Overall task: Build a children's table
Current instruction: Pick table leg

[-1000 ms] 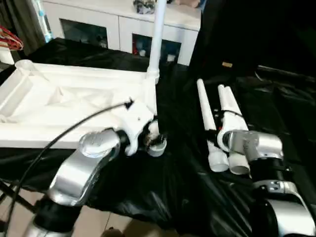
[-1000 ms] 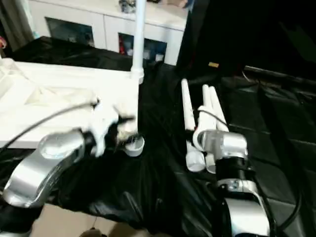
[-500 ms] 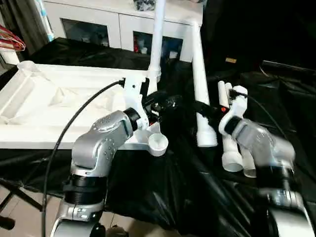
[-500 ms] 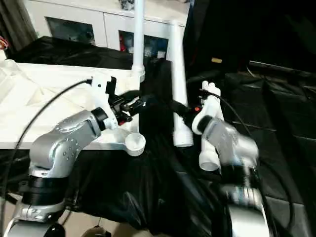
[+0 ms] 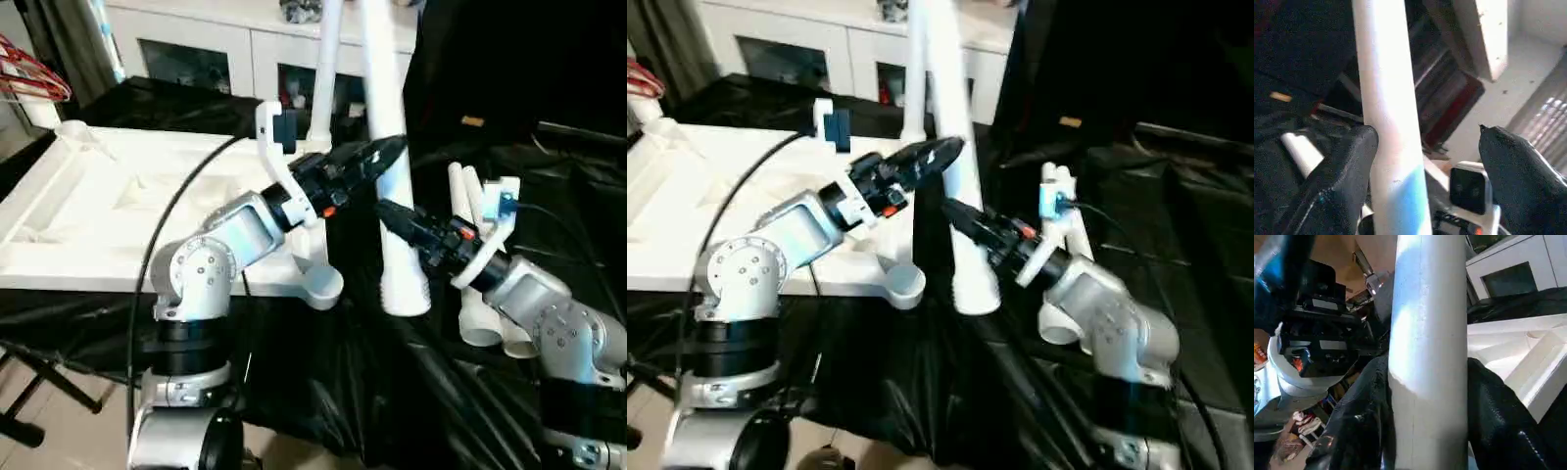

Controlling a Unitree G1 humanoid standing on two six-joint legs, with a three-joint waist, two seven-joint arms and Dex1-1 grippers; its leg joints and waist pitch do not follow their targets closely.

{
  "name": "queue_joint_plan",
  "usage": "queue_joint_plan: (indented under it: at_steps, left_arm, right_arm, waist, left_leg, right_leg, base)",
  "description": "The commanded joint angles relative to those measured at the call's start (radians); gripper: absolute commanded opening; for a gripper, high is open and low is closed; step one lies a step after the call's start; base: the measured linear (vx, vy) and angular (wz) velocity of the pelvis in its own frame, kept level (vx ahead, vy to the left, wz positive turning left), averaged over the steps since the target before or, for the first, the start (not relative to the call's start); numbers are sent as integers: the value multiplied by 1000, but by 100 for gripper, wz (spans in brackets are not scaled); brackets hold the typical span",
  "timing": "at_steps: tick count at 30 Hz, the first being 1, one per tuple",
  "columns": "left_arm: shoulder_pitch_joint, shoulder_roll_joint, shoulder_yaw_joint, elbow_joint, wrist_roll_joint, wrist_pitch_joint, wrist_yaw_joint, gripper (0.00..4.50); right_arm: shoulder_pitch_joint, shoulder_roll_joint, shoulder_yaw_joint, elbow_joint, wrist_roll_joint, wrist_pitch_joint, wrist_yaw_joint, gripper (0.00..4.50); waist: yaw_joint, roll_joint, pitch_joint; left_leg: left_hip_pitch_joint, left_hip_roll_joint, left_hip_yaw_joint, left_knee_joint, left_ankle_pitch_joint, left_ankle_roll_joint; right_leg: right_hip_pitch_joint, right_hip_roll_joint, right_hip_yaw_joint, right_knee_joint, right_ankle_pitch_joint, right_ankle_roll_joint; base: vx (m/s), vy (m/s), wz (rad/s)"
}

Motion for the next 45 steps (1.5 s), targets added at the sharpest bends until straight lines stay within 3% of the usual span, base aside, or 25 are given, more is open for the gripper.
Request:
queue_joint_plan:
  at_steps: [1,4,5,7,11,12,16,17,19,25,29,34,43,45]
  left_arm:
    - [-22,-6,-68,-5,-10,37,-31,375]
    - [-10,6,-98,22,23,35,-13,375]
    - [-10,9,-99,29,32,36,0,375]
    - [-10,13,-99,34,37,38,14,375]
    - [-13,37,-68,61,48,26,34,375]
    - [-12,45,-68,61,54,22,33,375]
    - [-11,59,-66,61,53,14,28,375]
    - [-11,56,-57,49,28,12,13,340]
    - [-13,47,-40,38,-8,12,-3,340]
    - [-11,55,-48,36,-35,19,-38,287]
    - [-10,59,-47,34,-41,25,-35,252]
    - [-13,55,-26,43,-51,18,-14,208]
    - [-18,50,-12,44,-44,-5,33,185]
    - [-18,57,-34,36,-6,-30,46,185]
  right_arm:
    - [-10,-7,17,-55,44,14,22,180]
    - [-13,-7,25,-49,47,6,31,180]
    - [-14,-5,25,-51,50,7,31,180]
    - [-14,-5,27,-55,55,9,29,180]
    - [-19,-11,35,-54,61,4,19,178]
    - [-20,-14,37,-52,60,3,20,178]
    - [-22,-22,43,-49,64,6,25,178]
    - [-25,-25,49,-46,67,10,32,178]
    - [-29,-30,60,-40,76,16,44,178]
    - [-37,-38,96,-16,75,16,69,178]
    - [-44,-38,108,-5,71,12,77,178]
    - [-55,-37,115,12,71,2,74,178]
    - [-60,-39,130,17,64,-6,67,178]
    - [-58,-43,144,13,44,-20,63,234]
  waist:
    - [1,9,-72]
    - [-2,2,-70]
    - [-3,4,-72]
    - [-3,9,-73]
    - [-4,5,-73]
    - [-4,-1,-73]
    - [-3,3,-74]
    - [-3,-14,-74]
    - [1,-6,-73]
    - [1,-13,-72]
    - [2,-8,-72]
    - [2,-12,-72]
    - [3,-13,-73]
    - [4,-12,-73]
  left_leg:
    - [3,20,-7,-59,-125,14]
    - [3,19,-7,-62,-132,14]
    - [4,21,-7,-61,-133,13]
    - [4,20,-7,-61,-125,13]
    - [2,20,-7,-61,-114,11]
    - [3,20,-6,-61,-115,12]
    - [2,21,-6,-60,-106,11]
    - [4,22,-4,-60,-103,15]
    - [1,22,-5,-60,-92,17]
    - [0,20,-4,-60,-96,18]
    - [1,22,-5,-61,-94,14]
    - [0,22,-4,-60,-92,11]
    - [0,22,-4,-61,-85,12]
    - [0,22,-5,-61,-87,11]
  right_leg:
    - [60,-78,47,-89,-218,-119]
    - [59,-76,46,-93,-251,-94]
    - [57,-75,47,-94,-249,-89]
    - [58,-74,47,-93,-228,-89]
    - [61,-75,47,-88,-191,-108]
    - [60,-75,47,-90,-197,-104]
    - [60,-77,48,-86,-190,-109]
    - [59,-77,47,-87,-190,-108]
    - [60,-80,47,-85,-193,-113]
    - [60,-81,48,-87,-222,-98]
    - [58,-80,48,-85,-211,-101]
    - [60,-81,49,-83,-197,-106]
    - [60,-81,48,-82,-188,-102]
    - [60,-82,49,-84,-192,-100]
  base:
    - [0,0,0]
    - [0,0,0]
    - [0,0,0]
    - [0,0,0]
    - [0,0,0]
    - [0,0,0]
    - [0,0,0]
    - [0,0,0]
    - [0,0,0]
    - [0,0,0]
    - [0,0,0]
    - [0,0,0]
    - [0,0,0]
    - [0,0,0]
